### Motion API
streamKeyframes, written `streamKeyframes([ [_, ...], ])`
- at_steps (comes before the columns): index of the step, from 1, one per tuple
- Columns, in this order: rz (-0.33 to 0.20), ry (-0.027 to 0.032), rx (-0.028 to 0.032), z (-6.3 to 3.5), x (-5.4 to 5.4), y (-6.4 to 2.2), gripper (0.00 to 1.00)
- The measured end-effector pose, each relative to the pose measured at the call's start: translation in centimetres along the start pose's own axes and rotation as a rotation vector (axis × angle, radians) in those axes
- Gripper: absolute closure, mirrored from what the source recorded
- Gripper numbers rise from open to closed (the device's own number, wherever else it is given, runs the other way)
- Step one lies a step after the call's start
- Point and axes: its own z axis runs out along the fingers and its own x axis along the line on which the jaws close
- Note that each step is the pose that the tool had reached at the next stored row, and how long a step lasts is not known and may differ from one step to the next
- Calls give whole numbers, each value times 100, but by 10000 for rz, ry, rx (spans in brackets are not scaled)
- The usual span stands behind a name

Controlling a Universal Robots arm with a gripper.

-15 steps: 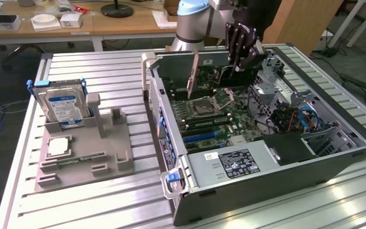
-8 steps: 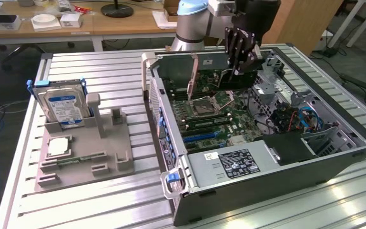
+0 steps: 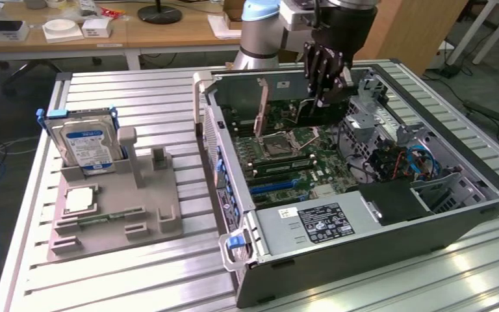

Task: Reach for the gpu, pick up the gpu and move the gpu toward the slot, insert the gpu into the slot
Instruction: 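Insert the gpu into the slot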

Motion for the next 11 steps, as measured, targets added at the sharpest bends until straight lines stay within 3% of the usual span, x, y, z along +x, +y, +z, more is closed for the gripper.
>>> streamKeyframes([
  [11,264,24,43,97,7,79,74],
])
